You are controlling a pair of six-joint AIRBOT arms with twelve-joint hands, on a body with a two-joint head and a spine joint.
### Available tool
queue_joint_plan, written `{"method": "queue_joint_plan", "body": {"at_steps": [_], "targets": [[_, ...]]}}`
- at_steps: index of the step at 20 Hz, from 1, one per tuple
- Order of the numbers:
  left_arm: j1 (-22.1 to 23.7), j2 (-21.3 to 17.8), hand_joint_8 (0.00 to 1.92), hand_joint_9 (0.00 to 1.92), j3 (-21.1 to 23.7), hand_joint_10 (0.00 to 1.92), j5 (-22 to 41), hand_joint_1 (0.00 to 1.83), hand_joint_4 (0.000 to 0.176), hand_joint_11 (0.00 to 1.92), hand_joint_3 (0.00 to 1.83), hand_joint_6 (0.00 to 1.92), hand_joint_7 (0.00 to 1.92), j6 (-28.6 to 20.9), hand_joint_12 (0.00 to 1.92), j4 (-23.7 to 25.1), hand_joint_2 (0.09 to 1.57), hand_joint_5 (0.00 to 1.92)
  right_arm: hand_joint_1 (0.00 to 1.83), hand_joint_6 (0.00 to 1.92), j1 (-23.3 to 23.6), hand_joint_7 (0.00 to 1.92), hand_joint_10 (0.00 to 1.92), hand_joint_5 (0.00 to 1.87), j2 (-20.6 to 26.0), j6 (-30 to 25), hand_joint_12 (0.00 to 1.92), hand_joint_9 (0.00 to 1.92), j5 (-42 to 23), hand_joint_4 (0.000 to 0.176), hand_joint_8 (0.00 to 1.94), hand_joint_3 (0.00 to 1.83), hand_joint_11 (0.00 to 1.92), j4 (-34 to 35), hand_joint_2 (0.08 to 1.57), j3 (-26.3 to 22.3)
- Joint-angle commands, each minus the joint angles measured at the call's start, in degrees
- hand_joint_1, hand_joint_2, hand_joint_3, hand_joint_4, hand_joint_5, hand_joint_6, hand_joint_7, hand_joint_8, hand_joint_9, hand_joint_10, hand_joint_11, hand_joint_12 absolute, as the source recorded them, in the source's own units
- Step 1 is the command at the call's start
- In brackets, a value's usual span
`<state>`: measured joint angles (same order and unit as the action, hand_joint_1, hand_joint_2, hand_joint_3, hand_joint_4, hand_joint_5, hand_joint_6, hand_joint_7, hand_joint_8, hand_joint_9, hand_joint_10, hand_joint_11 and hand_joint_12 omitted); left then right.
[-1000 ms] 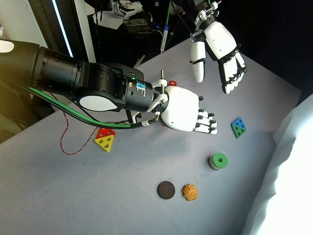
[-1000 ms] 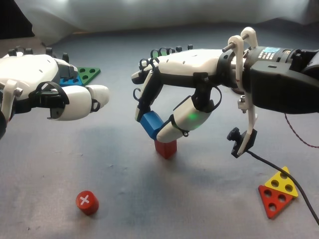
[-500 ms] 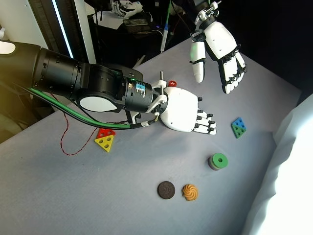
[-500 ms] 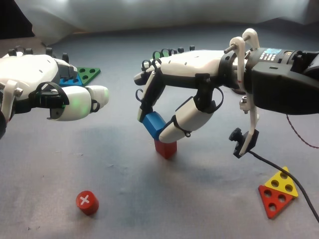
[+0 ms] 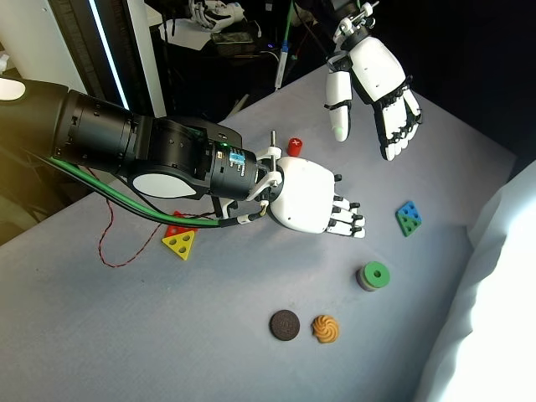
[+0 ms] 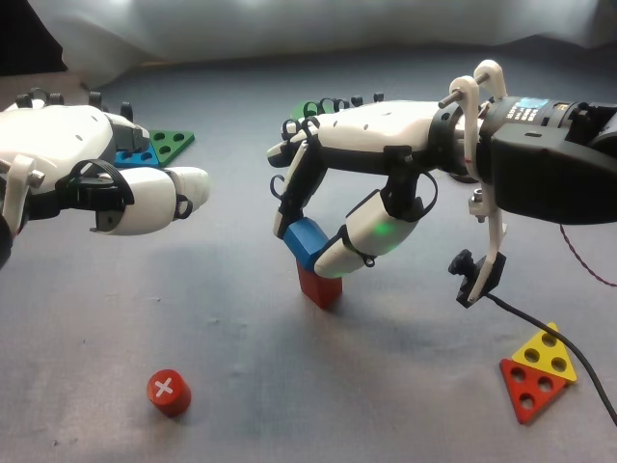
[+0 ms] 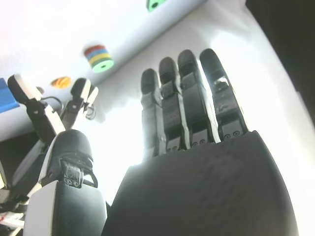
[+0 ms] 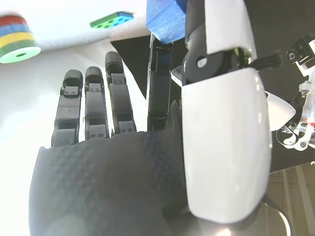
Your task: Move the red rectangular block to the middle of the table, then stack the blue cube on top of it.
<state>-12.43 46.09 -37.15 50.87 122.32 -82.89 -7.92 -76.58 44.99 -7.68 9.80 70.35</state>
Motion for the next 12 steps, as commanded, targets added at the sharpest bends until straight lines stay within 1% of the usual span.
{"method": "queue_joint_plan", "body": {"at_steps": [1,2,3,4,5,9,10,11,12], "targets": [[0.51,-0.63,0.00,0.34,-0.09,0.00,2.93,0.06,0.000,0.00,0.00,0.00,0.40,0.10,0.74,4.05,1.25,0.42,1.09,0.83,0.20,0.22,0.00,1.09,0.41,0.28,0.00,0.00,-5.75,0.074,0.01,0.00,0.00,0.04,1.06,0.02],[0.54,-0.63,0.00,0.34,-0.10,0.00,2.93,0.06,0.000,0.00,0.00,0.00,0.40,0.10,0.73,4.06,1.25,0.42,1.09,0.83,0.09,0.23,0.00,1.09,0.41,0.68,0.00,0.01,-5.75,0.085,0.01,0.00,0.00,0.04,1.06,0.01],[0.55,-0.62,0.00,0.34,-0.10,0.00,2.93,0.06,0.000,0.00,0.00,0.00,0.40,0.10,0.75,4.06,1.25,0.43,1.10,0.81,-0.06,0.23,0.00,1.10,0.41,1.08,0.00,0.01,-5.75,0.064,0.00,0.00,0.00,0.04,1.05,0.01],[0.55,-0.62,0.00,0.34,-0.10,0.00,2.93,0.06,0.000,0.00,0.00,0.00,0.41,0.10,0.75,4.06,1.25,0.43,1.11,0.80,-0.12,0.23,0.00,1.11,0.42,1.31,0.00,0.01,-5.75,0.039,0.00,0.00,0.00,0.04,1.05,0.01],[0.56,-0.62,0.00,0.35,-0.10,0.00,2.93,0.05,0.000,0.00,0.00,0.00,0.41,0.10,0.76,4.06,1.25,0.43,1.10,0.82,-0.19,0.22,0.00,1.10,0.42,1.47,0.00,0.00,-5.78,0.045,0.00,0.00,0.00,0.03,1.06,0.01],[0.57,-0.61,0.00,0.34,-0.08,0.00,2.93,0.04,0.000,0.00,0.00,0.00,0.40,0.10,0.74,4.06,1.25,0.41,1.10,0.83,-0.25,0.24,0.00,1.09,0.42,1.56,0.00,0.00,-5.78,0.047,0.01,0.00,0.00,0.03,1.06,0.01],[0.57,-0.61,0.00,0.34,-0.09,0.00,2.93,0.05,0.000,0.00,0.00,0.00,0.40,0.10,0.75,4.06,1.25,0.42,1.09,0.84,-0.25,0.24,0.00,1.09,0.42,1.56,0.00,0.00,-5.79,0.082,0.01,0.00,0.00,0.03,1.06,0.01],[0.57,-0.61,0.00,0.35,-0.10,0.01,2.93,0.05,0.000,0.00,0.00,0.00,0.41,0.10,0.77,4.06,1.25,0.42,1.08,0.86,-0.25,0.27,0.01,1.07,0.42,1.56,0.00,0.02,-5.79,0.110,0.02,0.00,0.00,0.03,1.07,0.01],[0.58,-0.61,0.00,0.36,-0.10,0.01,2.93,0.04,0.000,0.00,0.00,0.00,0.41,0.15,0.78,4.06,1.25,0.43,1.06,0.89,-0.25,0.28,0.00,1.05,0.42,1.56,0.00,0.01,-5.79,0.143,0.01,0.00,0.00,0.03,1.07,0.00]]}}
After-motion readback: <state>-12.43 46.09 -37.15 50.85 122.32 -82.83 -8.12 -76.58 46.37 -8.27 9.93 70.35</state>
